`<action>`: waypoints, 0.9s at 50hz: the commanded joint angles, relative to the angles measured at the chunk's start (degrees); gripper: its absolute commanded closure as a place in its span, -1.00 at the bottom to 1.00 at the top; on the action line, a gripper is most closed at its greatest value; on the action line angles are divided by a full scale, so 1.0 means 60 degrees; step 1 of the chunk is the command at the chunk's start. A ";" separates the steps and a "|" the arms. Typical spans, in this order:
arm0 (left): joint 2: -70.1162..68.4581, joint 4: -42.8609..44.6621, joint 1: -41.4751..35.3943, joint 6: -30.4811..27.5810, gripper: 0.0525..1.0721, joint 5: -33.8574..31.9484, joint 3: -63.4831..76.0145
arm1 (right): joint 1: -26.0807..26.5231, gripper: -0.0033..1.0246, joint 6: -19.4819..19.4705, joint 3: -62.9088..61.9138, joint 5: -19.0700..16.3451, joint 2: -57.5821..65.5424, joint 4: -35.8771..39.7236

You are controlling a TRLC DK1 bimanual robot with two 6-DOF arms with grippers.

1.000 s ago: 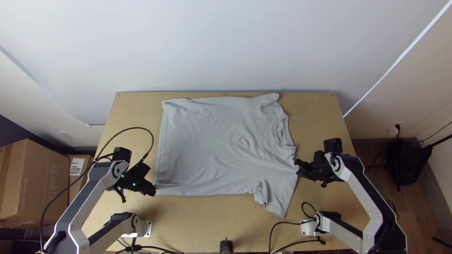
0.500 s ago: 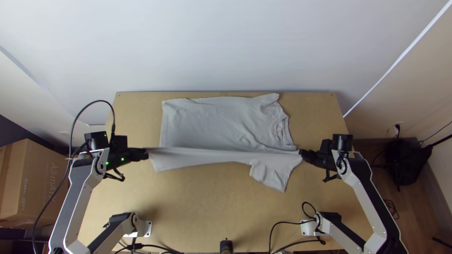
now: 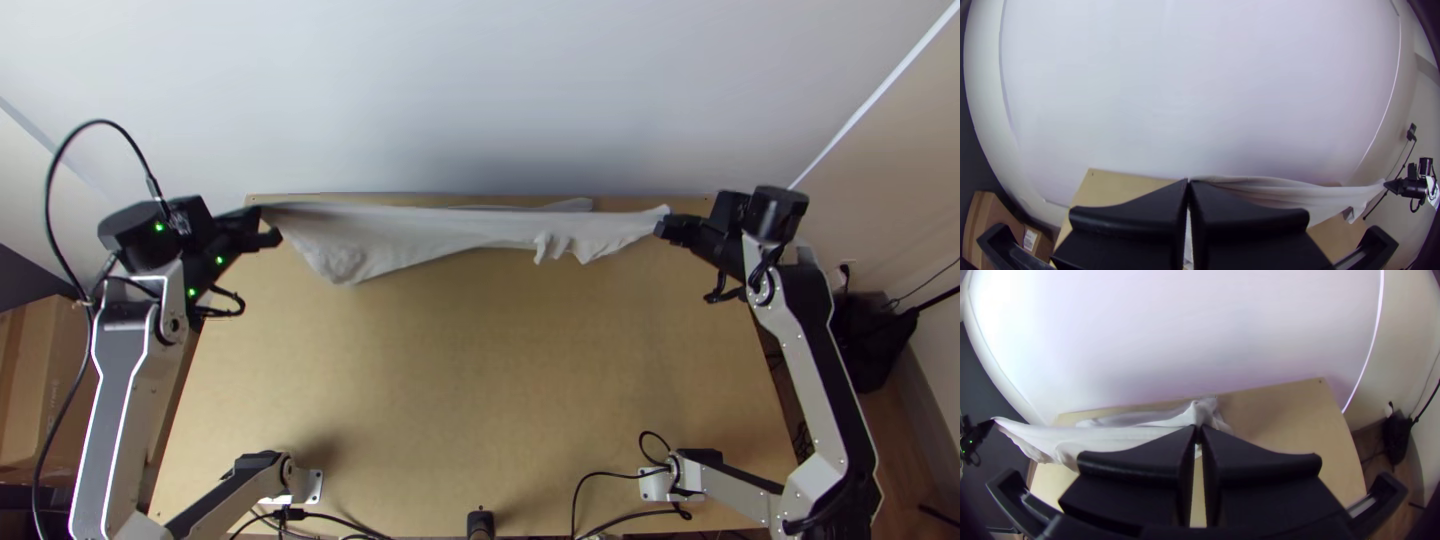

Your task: Fold the t-shirt

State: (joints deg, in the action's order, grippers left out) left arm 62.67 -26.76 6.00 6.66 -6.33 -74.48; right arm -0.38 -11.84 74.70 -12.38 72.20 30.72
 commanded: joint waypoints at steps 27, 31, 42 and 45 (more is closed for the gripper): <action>-0.1627 0.1970 0.0304 -0.0684 0.95 0.2051 -0.3261 | -0.0244 0.95 0.0024 0.2902 0.1536 -0.2893 -0.2264; -0.2213 0.2161 0.0304 -0.0831 0.95 0.2153 -0.3276 | -0.0244 0.95 -0.0078 0.2946 0.1536 -0.3597 -0.2483; -0.3341 0.2175 0.0304 -0.0787 0.95 0.2226 -0.3730 | -0.0259 0.95 -0.0181 0.3078 0.1522 -0.4944 -0.2659; -0.3576 0.2161 0.0318 -0.0787 0.95 0.2226 -0.3744 | -0.0259 0.95 -0.0225 0.3093 0.1522 -0.5135 -0.2659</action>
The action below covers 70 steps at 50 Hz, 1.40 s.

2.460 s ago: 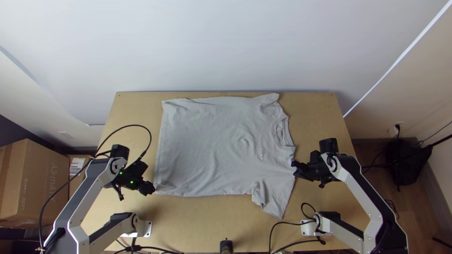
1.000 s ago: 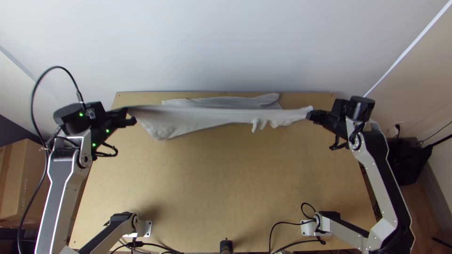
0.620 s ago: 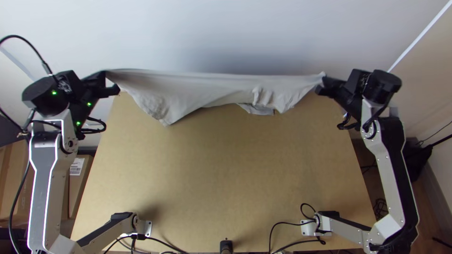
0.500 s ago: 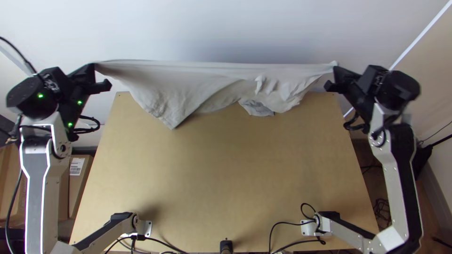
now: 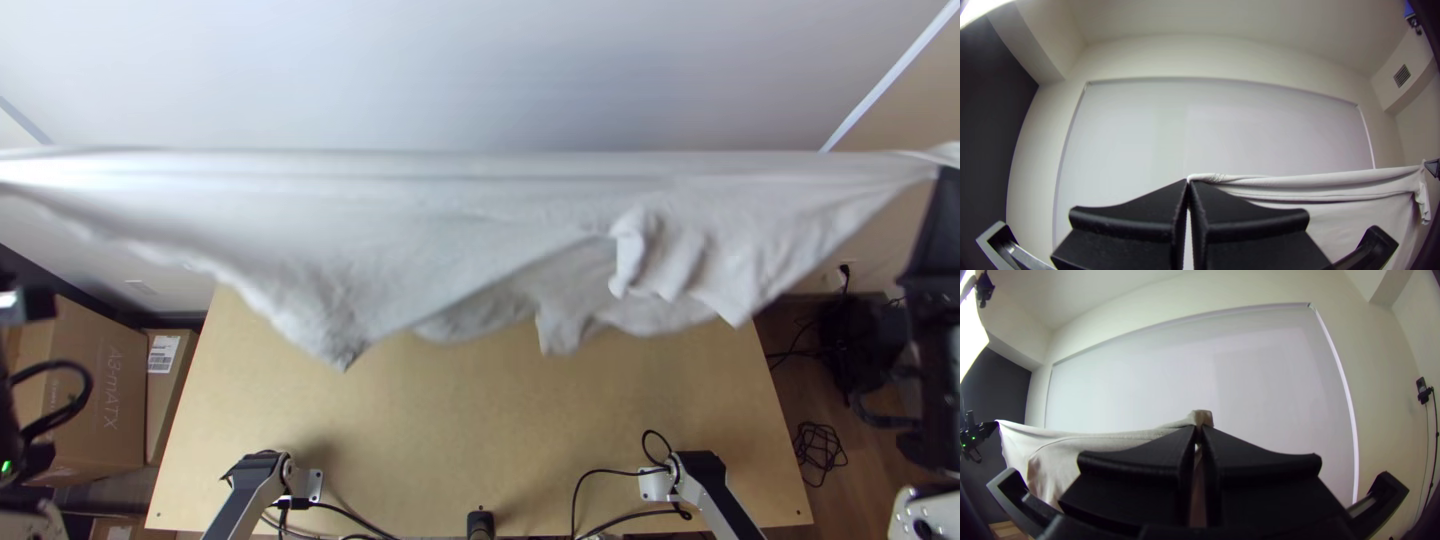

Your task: Fold the t-shirt

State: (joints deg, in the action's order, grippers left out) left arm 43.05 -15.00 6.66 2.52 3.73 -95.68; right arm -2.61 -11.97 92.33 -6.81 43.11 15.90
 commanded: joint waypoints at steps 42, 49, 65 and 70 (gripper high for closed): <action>-0.1593 -0.0502 -0.0611 0.0341 0.95 -0.1119 1.0365 | -0.0722 0.95 -0.0818 -1.0570 0.0593 -0.0740 -0.0746; 0.0618 0.1065 -0.0435 0.0341 0.95 -0.1207 1.0234 | -0.0634 0.95 -0.0847 -1.0789 0.0710 0.1340 -0.2269; 0.5921 0.3101 0.0180 0.0722 0.95 -0.1632 0.8124 | -0.0414 0.95 -0.0994 -0.8841 0.0944 0.6423 -0.4569; 0.7137 0.3248 0.0194 0.0751 0.95 -0.1632 0.7348 | -0.0400 0.95 -0.0994 -0.7962 0.0930 0.7566 -0.4686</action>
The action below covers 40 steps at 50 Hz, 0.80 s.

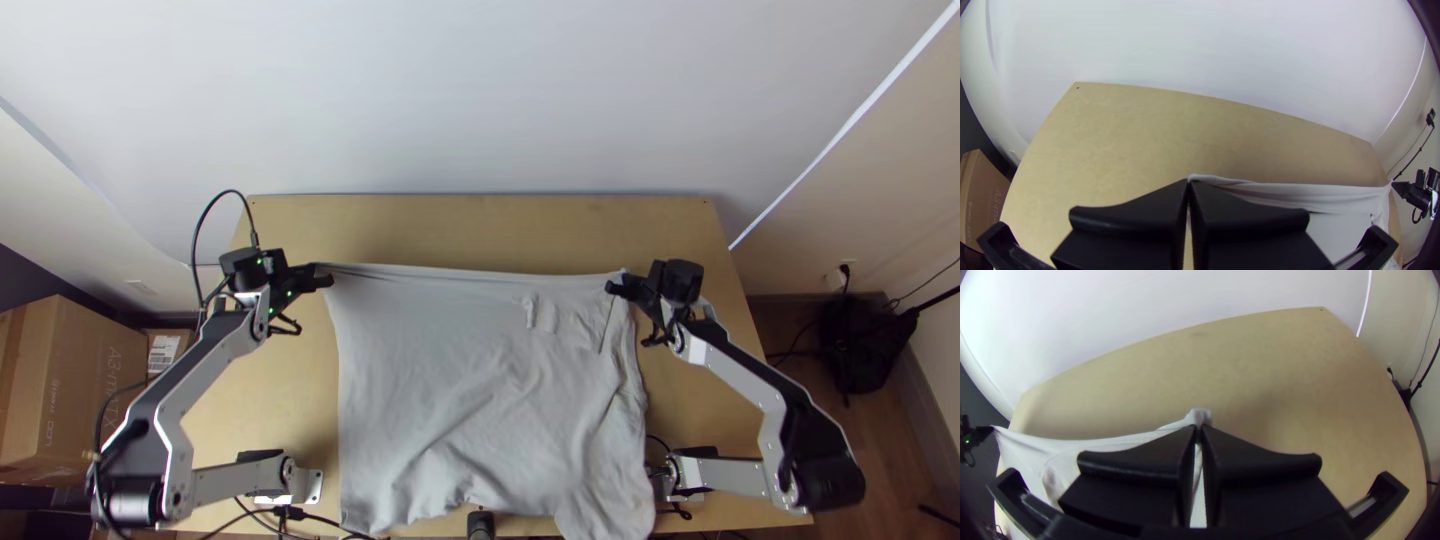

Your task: Fold the t-shirt

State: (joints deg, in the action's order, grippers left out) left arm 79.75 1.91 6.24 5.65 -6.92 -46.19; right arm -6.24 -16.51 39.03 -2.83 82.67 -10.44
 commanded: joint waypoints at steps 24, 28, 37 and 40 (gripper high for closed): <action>0.5987 -0.0246 0.0044 0.0714 0.95 0.0318 -0.5939 | 0.0220 0.95 -0.0221 0.4746 0.0281 0.5103 -0.0282; 0.6426 -0.0495 -0.0044 0.0831 0.95 0.0391 -0.6598 | 0.0234 0.95 -0.0207 0.5493 0.0281 0.5601 -0.0121; 0.6851 -0.0787 -0.0146 0.1065 0.95 0.0435 -0.7272 | 0.0322 0.95 -0.0207 0.7192 0.0267 0.6568 0.0773; 0.6734 -0.1007 -0.0205 0.1109 0.95 0.0421 -0.7272 | 0.0352 0.95 -0.0236 0.7646 0.0267 0.6758 0.1124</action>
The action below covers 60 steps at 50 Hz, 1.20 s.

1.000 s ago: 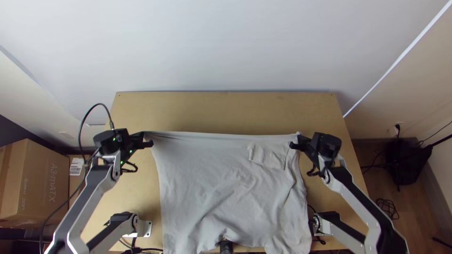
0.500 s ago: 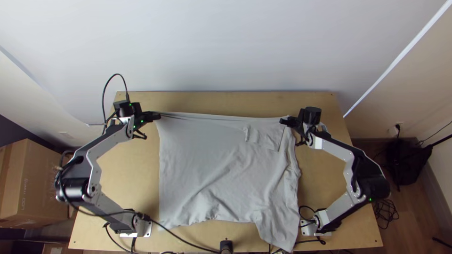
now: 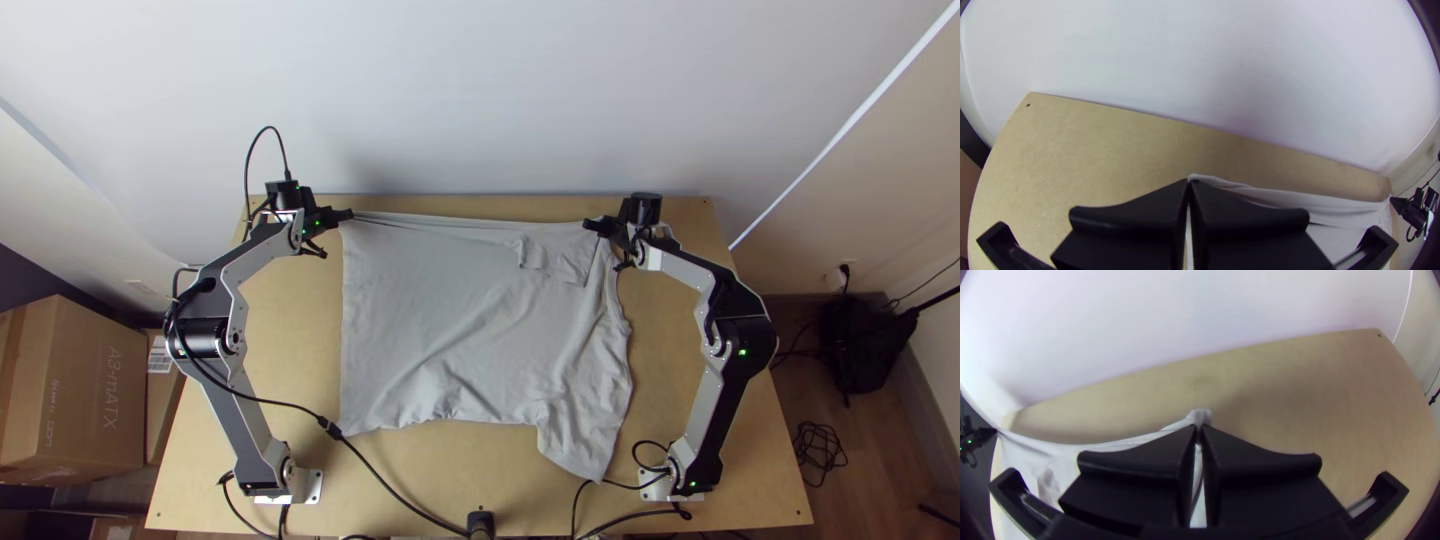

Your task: Fold the t-shirt

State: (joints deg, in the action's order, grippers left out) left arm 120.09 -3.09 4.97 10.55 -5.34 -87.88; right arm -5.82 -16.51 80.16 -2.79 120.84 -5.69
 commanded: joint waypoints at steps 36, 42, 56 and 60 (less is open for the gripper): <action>-0.2921 -0.1682 -0.0140 0.1348 0.95 -0.0589 0.2063 | 0.0312 0.95 -0.0866 0.2314 -0.0253 -0.0130 0.5109; -0.3375 -0.1154 -0.0170 0.1436 0.95 -0.0589 0.3044 | 0.0370 0.95 -0.0734 0.1655 -0.0253 -0.0672 0.5109; -0.3712 -0.0407 -0.0257 0.1655 0.95 -0.0574 0.4451 | 0.0561 0.95 -0.0573 0.0322 -0.0253 -0.1565 0.5109; -0.3770 -0.0305 -0.0287 0.1729 0.95 -0.0560 0.4714 | 0.0561 0.95 -0.0529 -0.0103 -0.0253 -0.1800 0.5094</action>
State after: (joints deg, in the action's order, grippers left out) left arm 99.50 -6.17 3.38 19.33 -8.62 -62.46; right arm -3.55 -20.51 83.07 -4.99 112.95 24.53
